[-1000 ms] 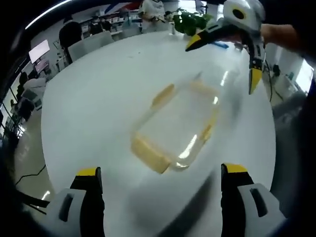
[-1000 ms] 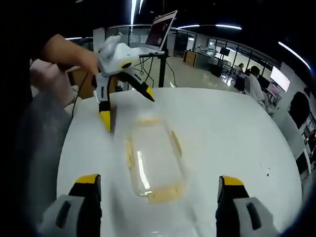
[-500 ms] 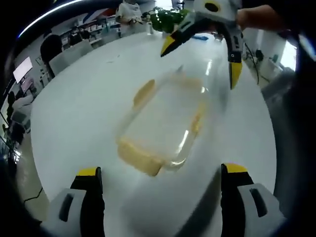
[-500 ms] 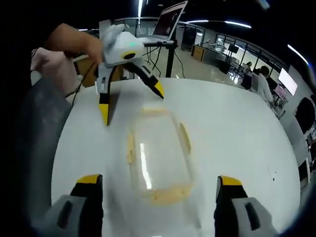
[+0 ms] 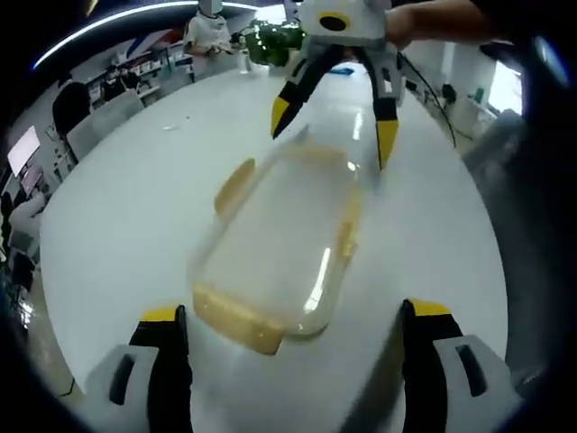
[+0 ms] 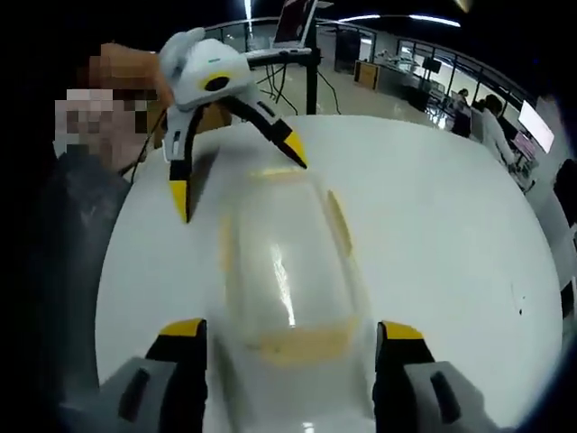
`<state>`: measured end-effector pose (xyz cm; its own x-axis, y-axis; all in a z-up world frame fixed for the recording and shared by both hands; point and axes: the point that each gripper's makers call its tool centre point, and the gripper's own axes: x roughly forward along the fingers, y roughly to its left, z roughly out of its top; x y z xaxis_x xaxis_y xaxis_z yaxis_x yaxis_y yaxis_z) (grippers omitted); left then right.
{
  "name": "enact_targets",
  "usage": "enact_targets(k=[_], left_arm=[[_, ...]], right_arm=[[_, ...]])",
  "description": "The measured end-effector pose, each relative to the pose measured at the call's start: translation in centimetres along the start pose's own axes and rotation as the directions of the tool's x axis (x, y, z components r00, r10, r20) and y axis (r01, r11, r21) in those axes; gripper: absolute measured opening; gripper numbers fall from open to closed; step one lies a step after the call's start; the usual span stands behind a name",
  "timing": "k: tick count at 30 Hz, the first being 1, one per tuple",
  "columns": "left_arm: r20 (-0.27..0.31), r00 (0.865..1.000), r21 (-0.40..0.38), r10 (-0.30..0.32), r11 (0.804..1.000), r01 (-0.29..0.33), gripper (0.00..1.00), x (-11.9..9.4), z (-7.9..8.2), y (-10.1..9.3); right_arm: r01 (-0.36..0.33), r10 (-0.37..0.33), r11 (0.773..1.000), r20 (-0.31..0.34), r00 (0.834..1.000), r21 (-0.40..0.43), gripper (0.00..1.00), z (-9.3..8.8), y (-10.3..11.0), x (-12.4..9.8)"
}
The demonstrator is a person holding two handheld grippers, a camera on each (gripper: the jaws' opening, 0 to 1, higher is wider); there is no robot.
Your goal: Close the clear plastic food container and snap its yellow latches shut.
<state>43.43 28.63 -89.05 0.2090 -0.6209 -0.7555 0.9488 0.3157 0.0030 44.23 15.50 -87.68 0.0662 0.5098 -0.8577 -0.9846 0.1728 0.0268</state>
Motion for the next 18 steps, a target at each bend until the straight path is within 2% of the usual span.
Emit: enact_targets(k=[2,6,9,14,18], left_arm=[[0.013,1.0,0.015,-0.007,1.0,0.007,0.89,-0.1,0.1,-0.2],[0.013,1.0,0.026,-0.01,1.0,0.01,0.9,-0.2,0.0,-0.3],[0.014,1.0,0.031,-0.021,0.999,0.021,0.88,-0.4,-0.2,-0.6],[0.003,0.999,0.057,-0.046,0.997,0.046,0.86,-0.8,-0.5,-1.6],[-0.008,0.998,0.076,-0.059,0.995,0.06,0.79,-1.1,-0.5,-2.2]], right_arm=[[-0.017,0.016,1.0,-0.017,1.0,-0.008,0.72,-0.3,0.3,0.2],[-0.05,0.05,0.999,-0.027,0.998,-0.013,0.67,-0.3,0.9,0.5],[-0.069,0.067,0.997,-0.057,0.996,-0.022,0.65,-0.7,0.9,0.6],[-0.065,0.06,0.996,-0.086,0.994,-0.059,0.59,-0.9,0.9,0.8],[-0.071,0.062,0.993,-0.098,0.993,-0.094,0.56,-0.9,0.9,0.9]])
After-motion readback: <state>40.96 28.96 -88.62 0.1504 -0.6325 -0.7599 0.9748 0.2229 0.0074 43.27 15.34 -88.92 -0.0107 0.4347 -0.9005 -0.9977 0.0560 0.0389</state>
